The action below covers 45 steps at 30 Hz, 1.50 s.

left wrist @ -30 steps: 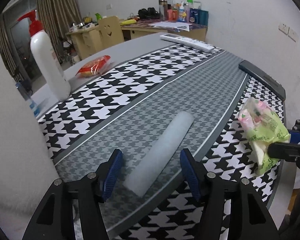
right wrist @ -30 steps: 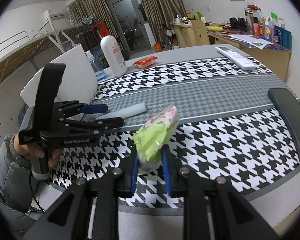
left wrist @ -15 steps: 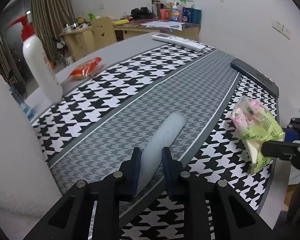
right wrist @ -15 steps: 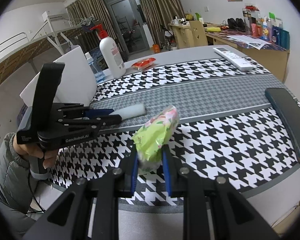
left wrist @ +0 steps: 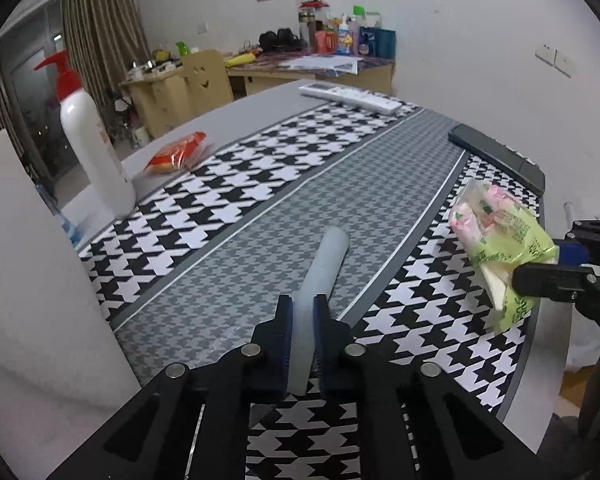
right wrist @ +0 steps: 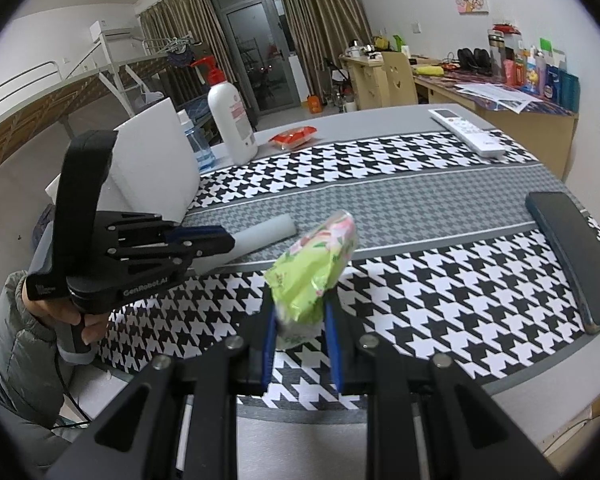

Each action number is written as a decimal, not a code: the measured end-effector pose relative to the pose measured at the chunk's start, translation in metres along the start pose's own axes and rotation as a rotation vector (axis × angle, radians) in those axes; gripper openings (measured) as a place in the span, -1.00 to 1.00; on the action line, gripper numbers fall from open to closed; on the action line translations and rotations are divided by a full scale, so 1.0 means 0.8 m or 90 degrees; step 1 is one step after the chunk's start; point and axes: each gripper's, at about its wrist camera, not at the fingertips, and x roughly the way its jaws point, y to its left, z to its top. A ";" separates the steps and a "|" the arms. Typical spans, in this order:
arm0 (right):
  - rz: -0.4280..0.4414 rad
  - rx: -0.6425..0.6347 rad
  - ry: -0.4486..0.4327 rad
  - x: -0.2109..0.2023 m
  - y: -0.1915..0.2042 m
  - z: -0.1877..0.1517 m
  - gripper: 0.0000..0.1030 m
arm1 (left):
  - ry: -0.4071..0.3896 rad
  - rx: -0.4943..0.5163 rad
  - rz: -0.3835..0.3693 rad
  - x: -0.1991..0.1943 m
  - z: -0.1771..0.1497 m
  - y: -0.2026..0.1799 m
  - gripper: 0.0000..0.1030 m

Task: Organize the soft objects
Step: 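Lift the foam stick and green packet and carry both toward the foam box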

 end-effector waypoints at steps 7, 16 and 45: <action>0.001 -0.002 0.001 0.002 0.002 0.001 -0.49 | 0.029 0.021 0.007 0.013 0.001 0.003 -0.25; -0.006 0.001 0.000 0.000 0.002 0.000 -0.49 | 0.034 0.048 -0.011 0.016 -0.001 -0.014 -0.82; -0.001 -0.067 -0.056 -0.018 0.039 0.043 -0.49 | -0.127 -0.087 0.054 -0.098 -0.012 -0.001 -0.83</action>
